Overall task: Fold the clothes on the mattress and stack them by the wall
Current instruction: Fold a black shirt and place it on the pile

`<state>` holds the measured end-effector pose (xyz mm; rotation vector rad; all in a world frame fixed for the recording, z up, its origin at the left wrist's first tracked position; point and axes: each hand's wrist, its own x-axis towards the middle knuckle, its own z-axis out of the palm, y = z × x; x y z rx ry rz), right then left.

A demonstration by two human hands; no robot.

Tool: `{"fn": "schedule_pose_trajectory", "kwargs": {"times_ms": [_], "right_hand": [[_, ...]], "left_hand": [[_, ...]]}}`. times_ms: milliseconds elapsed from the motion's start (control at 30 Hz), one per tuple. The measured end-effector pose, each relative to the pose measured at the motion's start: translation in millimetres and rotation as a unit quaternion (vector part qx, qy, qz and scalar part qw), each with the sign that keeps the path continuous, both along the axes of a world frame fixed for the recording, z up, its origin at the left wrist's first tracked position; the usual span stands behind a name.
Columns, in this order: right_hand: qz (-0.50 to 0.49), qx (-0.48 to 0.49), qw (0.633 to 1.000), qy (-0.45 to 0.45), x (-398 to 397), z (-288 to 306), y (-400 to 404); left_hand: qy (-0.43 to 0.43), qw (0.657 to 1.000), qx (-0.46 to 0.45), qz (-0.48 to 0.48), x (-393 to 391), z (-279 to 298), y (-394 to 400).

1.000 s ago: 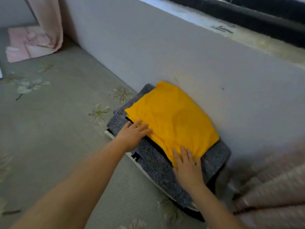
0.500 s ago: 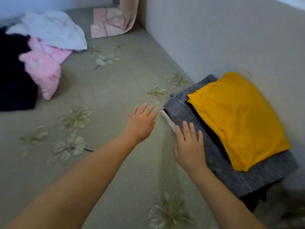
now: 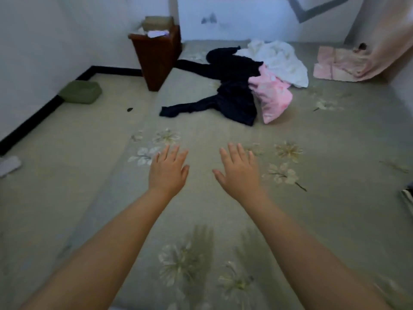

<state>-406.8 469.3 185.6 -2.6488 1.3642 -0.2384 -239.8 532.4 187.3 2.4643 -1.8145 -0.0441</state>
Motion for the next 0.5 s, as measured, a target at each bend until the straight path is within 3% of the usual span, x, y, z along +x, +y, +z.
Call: {"fn": "schedule_pose_trajectory", "kwargs": {"times_ms": [267,500], "right_hand": [[0.196,0.032,0.98,0.002,284.5,29.2,183.8],[0.354,0.005,0.935,-0.001,478.6,46.8,295.7]], "left_hand": [[0.004,0.982,0.012,0.186,228.8,34.9,238.1],[-0.009,0.944,0.008,0.329,364.3,47.4,364.2]]}}
